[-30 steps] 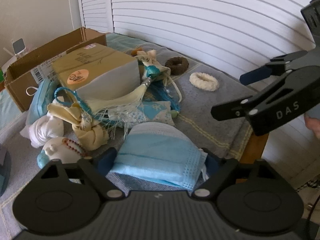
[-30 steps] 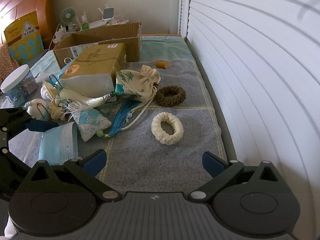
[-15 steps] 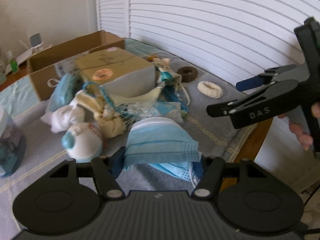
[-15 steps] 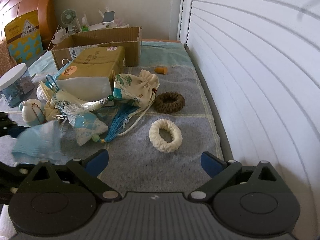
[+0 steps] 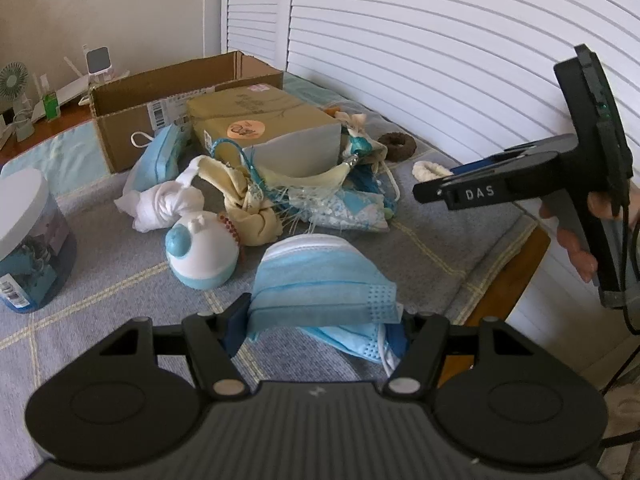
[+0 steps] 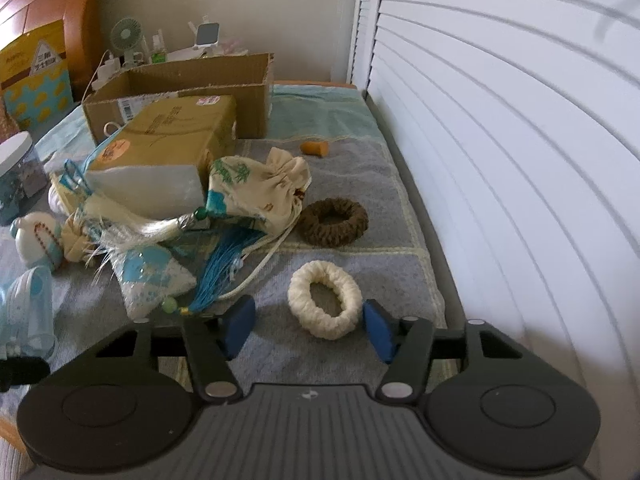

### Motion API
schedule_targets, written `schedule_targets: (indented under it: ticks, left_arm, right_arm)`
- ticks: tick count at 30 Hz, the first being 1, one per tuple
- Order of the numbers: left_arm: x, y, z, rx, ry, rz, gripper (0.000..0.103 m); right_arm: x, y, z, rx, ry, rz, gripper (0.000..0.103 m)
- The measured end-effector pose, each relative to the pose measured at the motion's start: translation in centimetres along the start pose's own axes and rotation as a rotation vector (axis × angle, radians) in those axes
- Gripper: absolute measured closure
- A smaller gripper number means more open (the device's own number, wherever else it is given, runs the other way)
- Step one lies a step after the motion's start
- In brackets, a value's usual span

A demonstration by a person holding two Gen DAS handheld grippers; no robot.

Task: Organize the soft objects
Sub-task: 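Close the left tool on the blue mask while the right tool grasps the cream ring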

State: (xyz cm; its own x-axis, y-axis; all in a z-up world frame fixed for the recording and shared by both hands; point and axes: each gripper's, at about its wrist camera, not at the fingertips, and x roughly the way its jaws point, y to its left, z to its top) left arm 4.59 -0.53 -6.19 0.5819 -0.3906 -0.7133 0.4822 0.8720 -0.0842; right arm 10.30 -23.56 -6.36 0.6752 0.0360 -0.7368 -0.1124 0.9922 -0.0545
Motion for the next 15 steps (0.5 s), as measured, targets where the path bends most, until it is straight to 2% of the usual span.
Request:
schedule_targets:
  ticks: [3, 6, 15]
  left_arm:
    - [-0.1, -0.1, 0.1, 0.009, -0.004, 0.0, 0.037]
    - [-0.2, -0.2, 0.3, 0.012, -0.009, -0.001, 0.037]
    - [-1.9, -0.4, 1.3, 0.022, -0.018, 0.0, 0.037]
  right_arm:
    - [-0.1, -0.3, 0.1, 0.008, -0.006, -0.003, 0.061]
    - [-0.2, -0.4, 0.1, 0.012, -0.005, -0.008, 0.064]
    - [-2.6, 0.0, 0.4, 0.0, -0.027, 0.03, 0.065]
